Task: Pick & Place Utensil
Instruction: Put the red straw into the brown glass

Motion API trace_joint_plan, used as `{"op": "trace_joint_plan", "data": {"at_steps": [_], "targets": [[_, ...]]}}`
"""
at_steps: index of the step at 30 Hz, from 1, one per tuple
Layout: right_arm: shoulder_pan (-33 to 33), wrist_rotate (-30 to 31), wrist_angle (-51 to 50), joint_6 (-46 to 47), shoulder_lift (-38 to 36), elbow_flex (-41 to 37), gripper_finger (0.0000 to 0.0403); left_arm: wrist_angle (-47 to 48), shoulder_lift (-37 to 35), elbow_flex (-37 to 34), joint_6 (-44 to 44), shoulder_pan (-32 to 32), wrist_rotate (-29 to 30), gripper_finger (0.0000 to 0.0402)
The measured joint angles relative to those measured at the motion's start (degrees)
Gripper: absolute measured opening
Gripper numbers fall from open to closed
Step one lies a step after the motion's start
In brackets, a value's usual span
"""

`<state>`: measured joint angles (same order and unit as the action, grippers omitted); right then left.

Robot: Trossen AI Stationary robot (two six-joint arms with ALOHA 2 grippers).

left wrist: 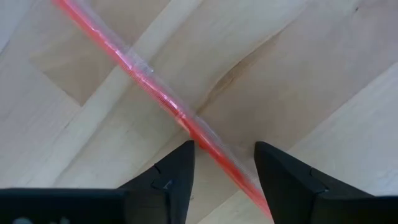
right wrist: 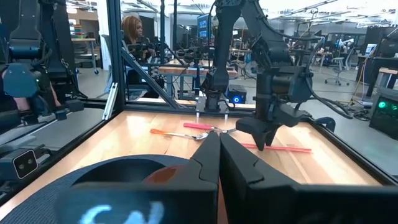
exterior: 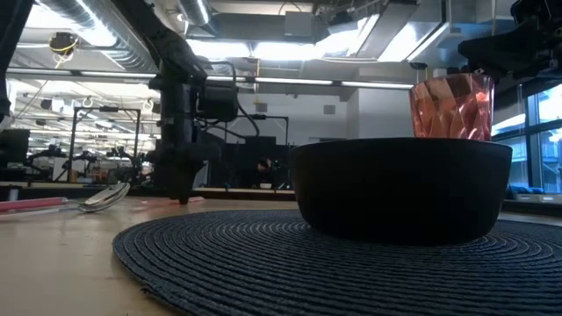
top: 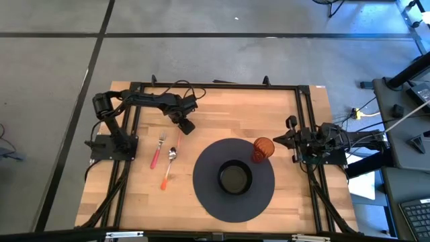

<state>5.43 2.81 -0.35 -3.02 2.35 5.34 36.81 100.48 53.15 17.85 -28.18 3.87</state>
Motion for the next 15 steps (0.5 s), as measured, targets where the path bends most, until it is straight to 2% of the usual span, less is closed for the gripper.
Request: {"op": "trace_joint_plan", "data": {"at_steps": [4,13,15], "targets": [[0.0,0.0,0.0,0.0,0.0,0.0,0.0003,-0.2,-0.1,-0.1,-1.6,0.2,-1.1,0.0134],[0.0,0.0,0.0,0.0,0.0,0.0,0.0003,-0.5,-0.1,-0.2,-5.8,2.2,-1.5,0.002],[0.0,0.0,0.0,0.0,0.0,0.0,0.0003,-0.6,-0.1,-0.2,-7.4,2.6,-1.1,0.0007]]}}
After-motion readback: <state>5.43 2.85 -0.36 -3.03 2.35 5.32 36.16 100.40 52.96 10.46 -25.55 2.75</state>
